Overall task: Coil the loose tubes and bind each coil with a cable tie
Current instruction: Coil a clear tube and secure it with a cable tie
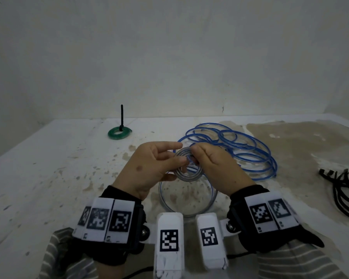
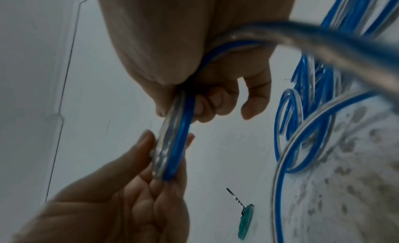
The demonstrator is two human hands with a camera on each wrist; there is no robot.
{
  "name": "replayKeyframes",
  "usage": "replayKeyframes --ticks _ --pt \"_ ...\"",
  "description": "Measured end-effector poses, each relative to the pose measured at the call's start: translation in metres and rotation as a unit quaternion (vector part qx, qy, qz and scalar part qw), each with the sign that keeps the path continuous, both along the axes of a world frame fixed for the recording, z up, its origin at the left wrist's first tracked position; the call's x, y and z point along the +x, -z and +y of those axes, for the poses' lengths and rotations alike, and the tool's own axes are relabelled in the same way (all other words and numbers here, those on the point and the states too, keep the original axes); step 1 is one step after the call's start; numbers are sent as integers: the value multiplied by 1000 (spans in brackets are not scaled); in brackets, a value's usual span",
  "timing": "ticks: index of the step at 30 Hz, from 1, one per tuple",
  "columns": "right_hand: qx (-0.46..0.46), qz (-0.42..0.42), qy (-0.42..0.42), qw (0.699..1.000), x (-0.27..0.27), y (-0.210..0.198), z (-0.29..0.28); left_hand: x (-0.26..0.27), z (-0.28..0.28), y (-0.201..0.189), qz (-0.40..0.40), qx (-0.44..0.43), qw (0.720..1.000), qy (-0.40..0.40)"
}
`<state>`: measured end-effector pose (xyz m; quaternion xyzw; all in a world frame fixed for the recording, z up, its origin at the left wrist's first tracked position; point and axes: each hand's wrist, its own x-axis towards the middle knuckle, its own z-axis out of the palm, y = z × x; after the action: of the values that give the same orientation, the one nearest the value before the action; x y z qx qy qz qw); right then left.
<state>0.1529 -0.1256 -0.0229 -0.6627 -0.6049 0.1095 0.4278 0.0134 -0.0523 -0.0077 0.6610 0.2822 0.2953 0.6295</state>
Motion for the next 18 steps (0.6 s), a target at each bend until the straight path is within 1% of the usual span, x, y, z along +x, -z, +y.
replayKeyframes --ticks 2,4,7,9,10,11,13,16,18 --pt "14 4 -10 1000 -2 0 -1 -2 0 -1 25 22 999 4" --pt "39 37 -9 998 -4 2 2 -2 0 -1 23 29 999 2" --pt "76 142 19 987 -4 2 5 1 0 -1 -30 13 999 -19" --pt "86 223 27 971 -6 2 3 4 0 -1 -82 -29 995 -40" --pt "87 242 26 966 -7 2 1 6 1 0 -103 -51 992 -49" --pt "86 243 23 966 -8 2 0 8 0 0 -116 -68 990 -51" --pt "90 225 22 970 -10 2 0 10 -2 2 -109 -72 990 -44" --pt "86 190 13 978 -15 1 4 7 -3 8 -38 -15 999 -36" --pt "73 169 11 983 -14 0 3 5 -1 9 9 26 999 -29"
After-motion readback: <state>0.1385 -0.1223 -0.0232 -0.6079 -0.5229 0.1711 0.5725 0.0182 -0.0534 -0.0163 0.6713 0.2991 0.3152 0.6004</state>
